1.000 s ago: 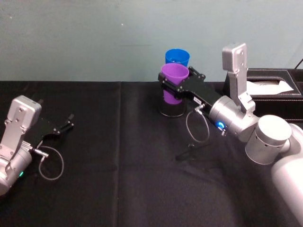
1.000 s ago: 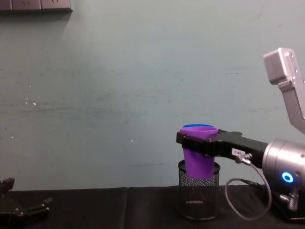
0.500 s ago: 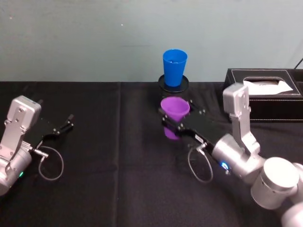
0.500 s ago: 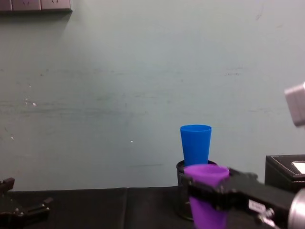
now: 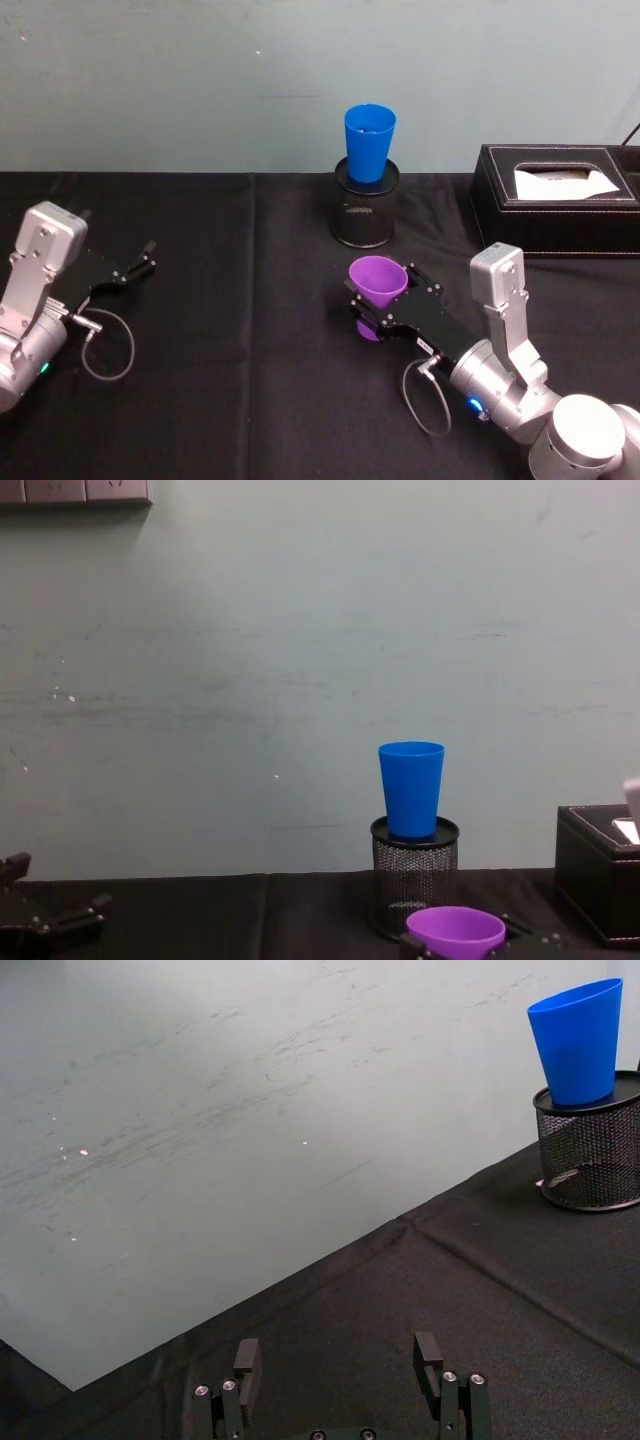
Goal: Pick up one cup with a gripper and tap it against the other cup.
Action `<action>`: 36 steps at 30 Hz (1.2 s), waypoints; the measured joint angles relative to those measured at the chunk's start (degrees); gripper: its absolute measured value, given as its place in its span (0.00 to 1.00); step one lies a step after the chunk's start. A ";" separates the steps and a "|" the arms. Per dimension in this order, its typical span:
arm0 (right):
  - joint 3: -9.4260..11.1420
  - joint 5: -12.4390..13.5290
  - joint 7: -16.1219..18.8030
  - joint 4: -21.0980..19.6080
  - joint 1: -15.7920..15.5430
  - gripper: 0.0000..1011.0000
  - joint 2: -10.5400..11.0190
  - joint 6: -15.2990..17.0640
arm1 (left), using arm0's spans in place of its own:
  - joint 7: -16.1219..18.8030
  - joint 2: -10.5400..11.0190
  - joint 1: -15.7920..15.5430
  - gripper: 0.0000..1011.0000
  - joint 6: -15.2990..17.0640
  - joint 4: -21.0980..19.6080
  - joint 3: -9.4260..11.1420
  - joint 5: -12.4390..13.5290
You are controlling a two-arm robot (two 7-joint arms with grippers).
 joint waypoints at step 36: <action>11.26 -12.34 -18.82 -12.97 -8.53 0.99 -5.29 3.82 | 0.00 0.00 0.00 0.99 0.00 0.00 0.00 0.00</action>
